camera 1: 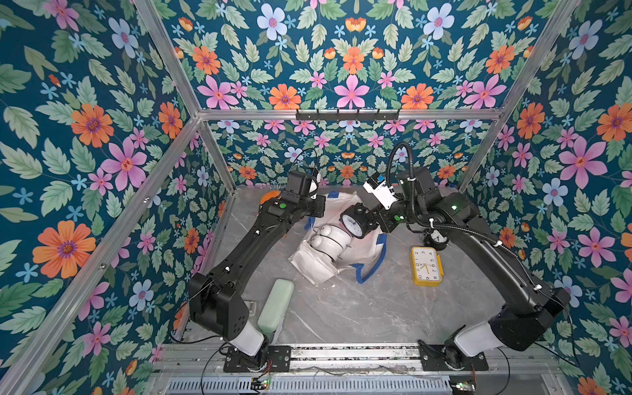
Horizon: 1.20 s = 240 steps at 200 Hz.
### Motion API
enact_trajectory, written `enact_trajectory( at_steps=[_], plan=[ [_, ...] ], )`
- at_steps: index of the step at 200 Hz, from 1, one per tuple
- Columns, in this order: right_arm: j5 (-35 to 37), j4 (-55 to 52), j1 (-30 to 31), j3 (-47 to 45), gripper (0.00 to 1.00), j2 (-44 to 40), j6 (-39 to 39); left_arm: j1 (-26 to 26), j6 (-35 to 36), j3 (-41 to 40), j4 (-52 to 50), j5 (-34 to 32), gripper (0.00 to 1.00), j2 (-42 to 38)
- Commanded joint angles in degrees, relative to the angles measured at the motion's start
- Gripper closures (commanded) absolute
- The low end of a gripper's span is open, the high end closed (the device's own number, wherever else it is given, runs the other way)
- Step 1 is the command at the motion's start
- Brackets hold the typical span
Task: Take the alarm clock out of the canvas bag
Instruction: Pick up the alarm from the canvas bag, then place the alarm at the center of the board.
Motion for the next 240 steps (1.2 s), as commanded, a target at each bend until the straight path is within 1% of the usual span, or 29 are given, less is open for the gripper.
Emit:
enact_trajectory(
  at_steps=[1,26,63,91,110,133,155,211,214,240],
  plan=[
    [0.93,-2.84,-0.51,2.03,1.00,-1.62,0.71,0.35,-0.47,0.37,3.35,-0.83,1.00,-0.51],
    [-0.32,-4.21,-4.26,3.88,1.00,-3.27,2.86,0.53,-0.33,0.39,3.17,-0.75,1.00,-0.73],
    [-2.45,-4.09,-12.66,4.43,1.00,-5.52,6.46,0.55,-0.39,0.38,2.84,-0.66,1.00,-0.70],
    [-4.85,-2.82,-20.79,3.89,1.00,-5.89,10.55,0.61,-0.55,0.44,2.91,-0.56,1.00,-0.72],
    [-4.11,-1.65,-24.59,2.91,1.00,-5.41,12.08,0.62,-0.63,0.61,2.91,-0.31,1.00,-0.63],
    [0.05,1.02,-26.18,0.45,1.00,-3.78,12.66,0.62,-0.83,0.61,2.86,-0.05,1.00,-0.58],
    [1.44,3.34,-28.21,-1.04,1.00,-0.51,15.50,0.62,-1.08,0.55,2.74,0.47,1.00,-0.45],
    [1.59,9.45,-28.92,-3.12,1.00,8.92,20.46,0.60,-1.18,0.42,2.56,0.53,1.00,-0.17],
    [1.58,9.81,-28.88,-3.23,1.00,10.82,20.66,0.61,-1.25,0.43,2.56,0.49,1.00,-0.15],
    [0.25,10.39,-29.01,-2.35,1.00,16.22,22.81,0.62,-1.35,0.60,2.59,0.75,1.00,0.20]
  ],
)
